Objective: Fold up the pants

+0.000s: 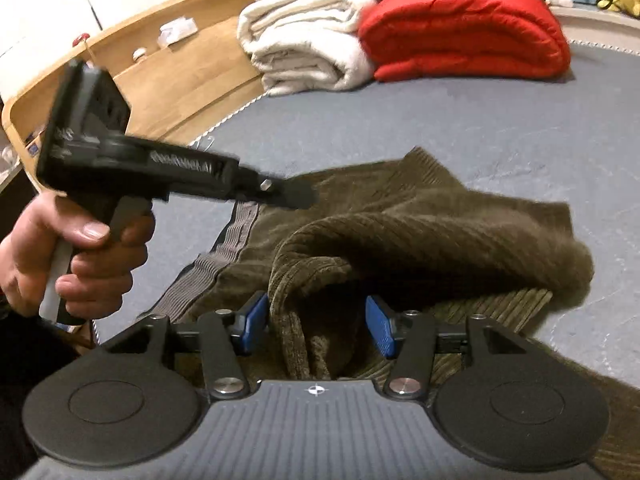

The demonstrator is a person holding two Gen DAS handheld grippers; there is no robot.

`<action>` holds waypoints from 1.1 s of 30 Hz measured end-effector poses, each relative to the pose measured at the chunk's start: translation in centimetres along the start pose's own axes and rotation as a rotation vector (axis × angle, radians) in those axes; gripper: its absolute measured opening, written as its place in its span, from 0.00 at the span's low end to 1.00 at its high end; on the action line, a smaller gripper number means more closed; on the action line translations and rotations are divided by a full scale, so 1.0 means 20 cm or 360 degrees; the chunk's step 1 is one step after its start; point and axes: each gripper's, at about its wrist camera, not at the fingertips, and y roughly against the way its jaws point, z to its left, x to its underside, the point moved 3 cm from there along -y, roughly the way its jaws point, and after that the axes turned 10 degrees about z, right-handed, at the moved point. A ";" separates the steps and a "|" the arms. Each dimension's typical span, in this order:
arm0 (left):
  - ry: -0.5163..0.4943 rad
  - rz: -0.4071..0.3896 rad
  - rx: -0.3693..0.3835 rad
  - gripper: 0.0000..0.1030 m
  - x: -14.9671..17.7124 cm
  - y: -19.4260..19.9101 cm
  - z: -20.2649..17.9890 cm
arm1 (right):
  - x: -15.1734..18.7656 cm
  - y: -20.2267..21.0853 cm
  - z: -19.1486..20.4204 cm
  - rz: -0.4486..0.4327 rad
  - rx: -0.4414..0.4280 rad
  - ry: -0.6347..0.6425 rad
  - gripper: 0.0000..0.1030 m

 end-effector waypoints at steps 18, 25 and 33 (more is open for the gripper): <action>0.0496 0.0100 -0.0280 0.16 0.09 -0.14 0.33 | -0.04 -0.01 -0.29 -0.0170 0.0088 -0.0500 0.60; 0.0089 0.0187 -0.0414 0.40 0.12 -0.14 0.23 | -0.11 -0.20 -0.47 -0.0247 0.0155 -0.0957 0.60; -0.0265 0.0029 -0.0534 0.84 0.10 -0.17 0.09 | -0.18 -0.28 -0.43 -0.0351 0.0319 -0.0866 0.05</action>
